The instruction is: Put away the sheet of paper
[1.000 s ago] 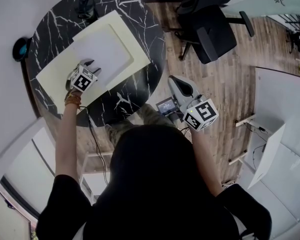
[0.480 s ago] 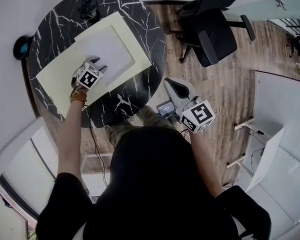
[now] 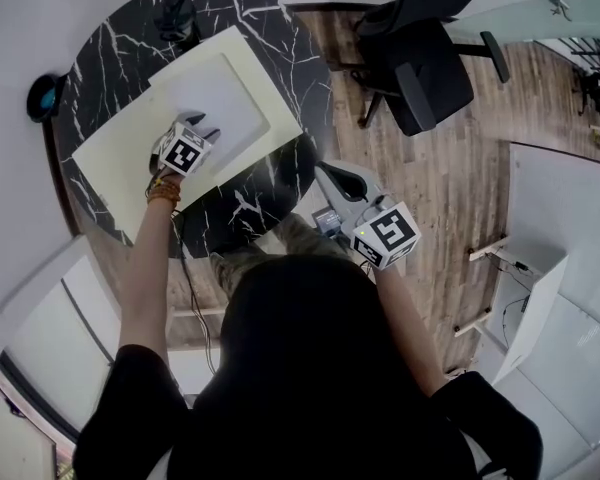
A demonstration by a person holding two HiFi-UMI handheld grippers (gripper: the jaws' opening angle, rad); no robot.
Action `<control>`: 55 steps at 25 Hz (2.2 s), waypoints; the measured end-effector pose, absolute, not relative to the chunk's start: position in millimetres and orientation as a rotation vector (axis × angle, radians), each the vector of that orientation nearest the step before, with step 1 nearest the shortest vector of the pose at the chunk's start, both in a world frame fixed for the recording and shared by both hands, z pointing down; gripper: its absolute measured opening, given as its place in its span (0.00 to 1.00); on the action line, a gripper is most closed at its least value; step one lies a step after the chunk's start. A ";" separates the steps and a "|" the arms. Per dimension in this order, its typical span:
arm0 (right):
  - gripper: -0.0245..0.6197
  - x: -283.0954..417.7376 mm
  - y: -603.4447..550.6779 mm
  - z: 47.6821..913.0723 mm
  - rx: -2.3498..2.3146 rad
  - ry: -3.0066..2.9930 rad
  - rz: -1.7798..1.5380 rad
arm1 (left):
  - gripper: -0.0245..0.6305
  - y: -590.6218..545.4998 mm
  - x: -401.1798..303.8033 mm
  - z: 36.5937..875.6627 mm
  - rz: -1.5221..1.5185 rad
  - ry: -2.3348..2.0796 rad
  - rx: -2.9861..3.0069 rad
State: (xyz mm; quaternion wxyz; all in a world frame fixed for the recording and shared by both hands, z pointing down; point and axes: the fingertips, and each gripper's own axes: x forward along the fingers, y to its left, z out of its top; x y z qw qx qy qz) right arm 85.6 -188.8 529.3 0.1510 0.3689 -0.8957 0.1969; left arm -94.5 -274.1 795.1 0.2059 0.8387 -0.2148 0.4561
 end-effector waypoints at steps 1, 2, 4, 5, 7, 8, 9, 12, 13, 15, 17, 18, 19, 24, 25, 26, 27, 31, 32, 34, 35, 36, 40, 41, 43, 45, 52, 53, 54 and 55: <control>0.04 85.7 -188.0 529.4 1.059 -2.571 0.565 | 0.38 -275.1 -93.1 795.1 1.271 -0.600 2.337; 0.04 86.1 -187.5 529.3 1.061 -2.570 0.565 | 0.38 -276.2 -91.6 795.1 1.271 -0.602 2.336; 0.04 86.7 -186.7 529.3 1.065 -2.568 0.568 | 0.38 -277.7 -89.0 795.6 1.269 -0.607 2.331; 0.04 86.6 -186.2 529.6 1.065 -2.567 0.570 | 0.38 -278.0 -88.2 795.8 1.268 -0.609 2.329; 0.04 86.1 -185.4 529.6 1.066 -2.568 0.572 | 0.38 -278.7 -87.6 795.8 1.267 -0.613 2.323; 0.04 85.9 -185.3 529.3 1.067 -2.570 0.572 | 0.38 -279.5 -87.4 795.6 1.268 -0.616 2.320; 0.04 85.9 -185.1 529.1 1.069 -2.571 0.571 | 0.38 -280.4 -87.1 795.4 1.268 -0.619 2.318; 0.04 85.2 -183.6 529.6 1.069 -2.574 0.567 | 0.38 -280.9 -86.1 795.5 1.269 -0.625 2.315; 0.04 84.8 -183.1 529.3 1.070 -2.576 0.566 | 0.38 -280.5 -86.2 795.2 1.275 -0.627 2.318; 0.04 84.6 -183.5 527.1 1.073 -2.583 0.559 | 0.38 -279.5 -88.6 793.4 1.286 -0.643 2.328; 0.04 86.2 -185.0 524.5 1.078 -2.592 0.547 | 0.38 -279.3 -93.7 786.9 1.269 -0.690 2.336; 0.04 87.7 -185.3 523.6 1.082 -2.595 0.543 | 0.38 -279.5 -96.4 780.2 1.246 -0.724 2.338; 0.04 89.2 -185.6 522.8 1.086 -2.597 0.541 | 0.38 -279.6 -99.0 771.9 1.212 -0.762 2.336; 0.04 94.4 -193.6 517.8 1.103 -2.624 0.523 | 0.38 -282.9 -109.2 718.8 0.979 -0.986 2.319; 0.04 95.5 -195.2 515.8 1.104 -2.631 0.515 | 0.38 -282.1 -110.3 707.5 0.921 -1.038 2.325; 0.04 96.5 -196.7 513.3 1.105 -2.640 0.507 | 0.38 -279.6 -110.7 696.4 0.859 -1.085 2.334; 0.04 97.5 -198.2 510.5 1.106 -2.650 0.498 | 0.38 -274.6 -109.7 685.6 0.800 -1.118 2.342; 0.04 101.1 -204.7 502.1 1.104 -2.689 0.467 | 0.38 -242.6 -99.6 653.9 0.656 -1.186 2.341; 0.04 102.2 -205.3 501.1 1.102 -2.697 0.464 | 0.38 -233.6 -97.1 648.3 0.636 -1.205 2.337; 0.04 104.4 -205.5 499.5 1.093 -2.711 0.457 | 0.38 -216.5 -91.4 636.7 0.600 -1.242 2.335; 0.04 105.1 -205.3 499.1 1.087 -2.717 0.455 | 0.38 -209.1 -88.5 630.5 0.586 -1.259 2.342; 0.04 105.3 -204.9 499.1 1.077 -2.723 0.454 | 0.38 -202.8 -85.9 624.3 0.574 -1.276 2.353; 0.04 99.0 -200.9 504.7 1.019 -2.742 0.467 | 0.38 -188.5 -78.8 604.2 0.535 -1.334 2.386; 0.04 96.4 -199.4 507.3 1.002 -2.745 0.473 | 0.38 -186.4 -76.4 600.9 0.532 -1.340 2.394; 0.04 89.7 -197.1 511.7 0.966 -2.752 0.478 | 0.37 -182.2 -71.2 595.6 0.532 -1.347 2.411; 0.04 81.3 -194.7 513.8 0.930 -2.762 0.476 | 0.37 -177.3 -68.8 590.3 0.524 -1.361 2.421; 0.04 70.3 -186.6 513.9 0.855 -2.776 0.441 | 0.37 -155.8 -56.2 572.3 0.566 -1.384 2.491; 0.04 71.3 -186.4 513.5 0.855 -2.776 0.438 | 0.37 -154.8 -53.2 567.0 0.548 -1.392 2.482; 0.04 72.7 -186.1 513.1 0.854 -2.775 0.435 | 0.37 -154.5 -50.8 562.5 0.530 -1.400 2.472; 0.04 73.9 -185.5 512.6 0.853 -2.774 0.433 | 0.37 -154.4 -49.2 559.2 0.519 -1.408 2.467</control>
